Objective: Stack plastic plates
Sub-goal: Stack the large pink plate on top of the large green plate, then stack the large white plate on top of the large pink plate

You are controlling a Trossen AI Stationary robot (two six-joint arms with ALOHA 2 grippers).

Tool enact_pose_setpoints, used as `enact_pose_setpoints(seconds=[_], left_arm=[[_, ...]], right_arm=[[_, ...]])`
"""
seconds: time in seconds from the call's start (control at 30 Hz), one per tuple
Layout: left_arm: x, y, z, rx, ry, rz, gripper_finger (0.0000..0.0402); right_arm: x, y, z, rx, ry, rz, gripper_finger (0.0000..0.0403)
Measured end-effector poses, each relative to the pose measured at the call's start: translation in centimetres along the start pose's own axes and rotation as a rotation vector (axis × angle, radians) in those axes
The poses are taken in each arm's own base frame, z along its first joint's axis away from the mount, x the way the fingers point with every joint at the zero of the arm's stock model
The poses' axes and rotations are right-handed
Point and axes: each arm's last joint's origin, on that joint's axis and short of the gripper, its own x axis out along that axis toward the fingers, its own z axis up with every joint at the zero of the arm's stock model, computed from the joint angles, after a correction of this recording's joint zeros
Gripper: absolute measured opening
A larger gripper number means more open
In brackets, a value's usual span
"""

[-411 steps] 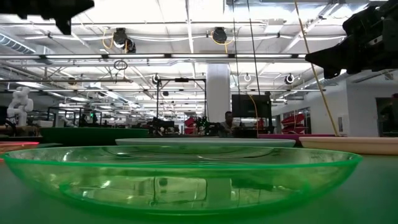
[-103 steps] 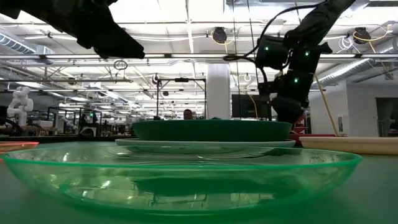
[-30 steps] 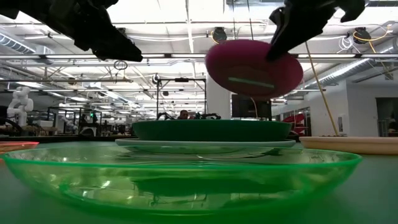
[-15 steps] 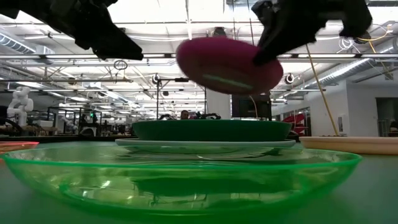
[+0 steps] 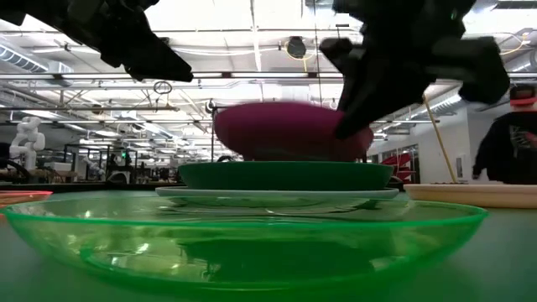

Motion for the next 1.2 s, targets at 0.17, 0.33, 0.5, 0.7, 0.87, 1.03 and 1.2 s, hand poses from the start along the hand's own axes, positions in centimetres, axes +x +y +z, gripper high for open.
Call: enact_pose_setpoints(seconds=[0.17,0.33,0.5,0.7,0.87,1.03,1.2], left_arm=[[0.0,0.0,0.0,-0.001,-0.001,0.0,0.0154],[0.0,0.0,0.0,-0.001,0.0,0.0,0.0154],[0.0,0.0,0.0,-0.001,0.0,0.0,0.0154],[0.0,0.0,0.0,-0.001,0.0,0.0,0.0154],[0.0,0.0,0.0,-0.001,0.001,0.0,0.0154],[0.0,0.0,0.0,0.002,0.001,0.0,0.0154],[0.0,0.0,-0.1,0.008,0.006,0.001,0.0154]], right_arm=[[1.1,0.6,-0.3,-0.01,0.035,0.026,0.0016],[1.7,0.8,-0.5,-0.016,0.054,0.031,0.0017],[2.2,1.0,-0.7,-0.02,0.07,0.03,0.0019],[2.4,0.4,-0.7,-0.002,0.06,0.019,0.0056],[2.5,-0.1,-0.6,0.01,0.046,0.008,0.0105],[2.3,-0.2,-0.3,-0.023,0.028,0.005,0.0137],[0.7,-1.0,1.0,0.0,-0.012,-0.003,0.0148]])
